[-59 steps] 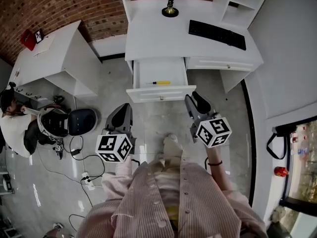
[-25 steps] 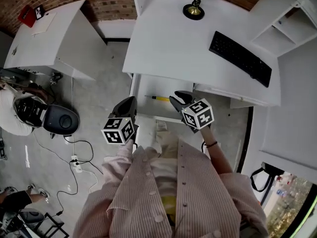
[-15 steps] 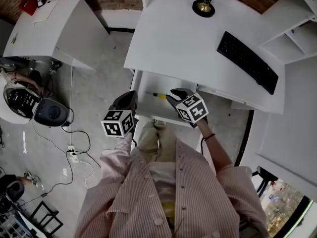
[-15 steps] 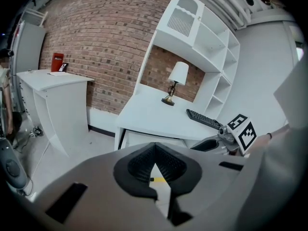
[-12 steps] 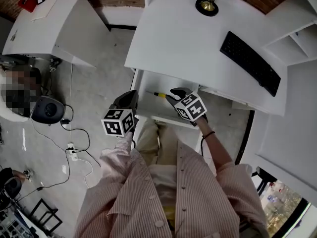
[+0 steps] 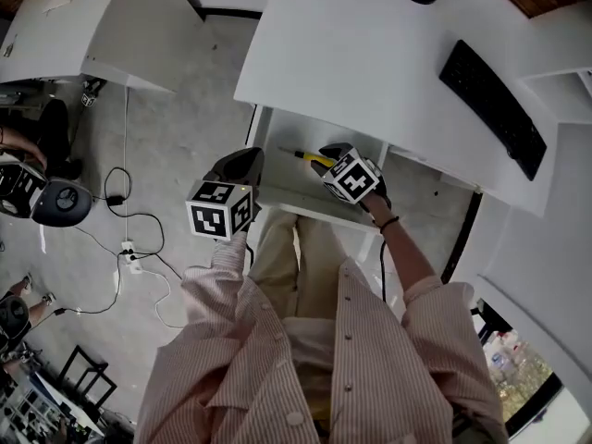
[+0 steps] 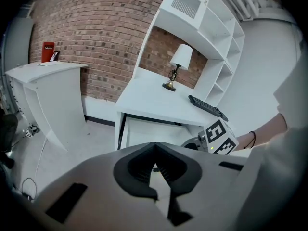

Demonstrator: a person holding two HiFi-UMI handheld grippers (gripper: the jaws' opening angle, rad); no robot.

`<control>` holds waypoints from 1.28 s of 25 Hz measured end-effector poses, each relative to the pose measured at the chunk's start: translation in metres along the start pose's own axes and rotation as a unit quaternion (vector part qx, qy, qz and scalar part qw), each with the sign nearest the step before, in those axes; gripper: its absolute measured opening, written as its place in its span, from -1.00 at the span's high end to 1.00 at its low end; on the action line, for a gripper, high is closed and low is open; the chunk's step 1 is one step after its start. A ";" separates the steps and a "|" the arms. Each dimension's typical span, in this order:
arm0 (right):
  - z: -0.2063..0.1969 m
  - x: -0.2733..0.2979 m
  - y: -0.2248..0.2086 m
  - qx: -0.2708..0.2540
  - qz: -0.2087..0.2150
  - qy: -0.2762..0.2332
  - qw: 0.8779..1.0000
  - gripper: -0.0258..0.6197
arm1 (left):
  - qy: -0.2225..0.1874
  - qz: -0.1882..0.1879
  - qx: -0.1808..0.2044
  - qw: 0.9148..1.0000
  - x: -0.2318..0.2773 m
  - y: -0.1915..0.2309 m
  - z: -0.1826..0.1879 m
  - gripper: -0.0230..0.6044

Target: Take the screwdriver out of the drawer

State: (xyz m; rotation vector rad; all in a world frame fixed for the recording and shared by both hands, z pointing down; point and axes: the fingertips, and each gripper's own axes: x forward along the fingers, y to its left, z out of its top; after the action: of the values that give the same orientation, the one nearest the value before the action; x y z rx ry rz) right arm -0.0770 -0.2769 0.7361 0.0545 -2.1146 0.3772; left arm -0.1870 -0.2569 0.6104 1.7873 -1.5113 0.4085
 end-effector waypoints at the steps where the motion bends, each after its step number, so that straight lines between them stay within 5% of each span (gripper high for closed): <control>1: -0.002 0.007 0.000 -0.008 0.002 0.008 1.000 0.58 | 0.001 -0.002 0.002 1.000 0.002 0.000 0.000 0.93; 18: -0.019 0.061 0.000 -0.092 -0.003 0.105 0.990 0.58 | 0.002 -0.006 -0.001 1.000 0.004 0.006 0.003 0.93; 32: -0.024 0.068 -0.002 -0.156 -0.036 0.128 0.979 0.67 | -0.002 -0.013 -0.010 1.000 0.007 0.008 0.003 0.93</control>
State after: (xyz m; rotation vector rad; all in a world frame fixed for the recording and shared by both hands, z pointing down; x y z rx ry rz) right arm -0.0943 -0.2648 0.8056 -0.0958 -1.8868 0.0031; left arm -0.1933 -0.2641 0.6153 1.7909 -1.4883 0.3749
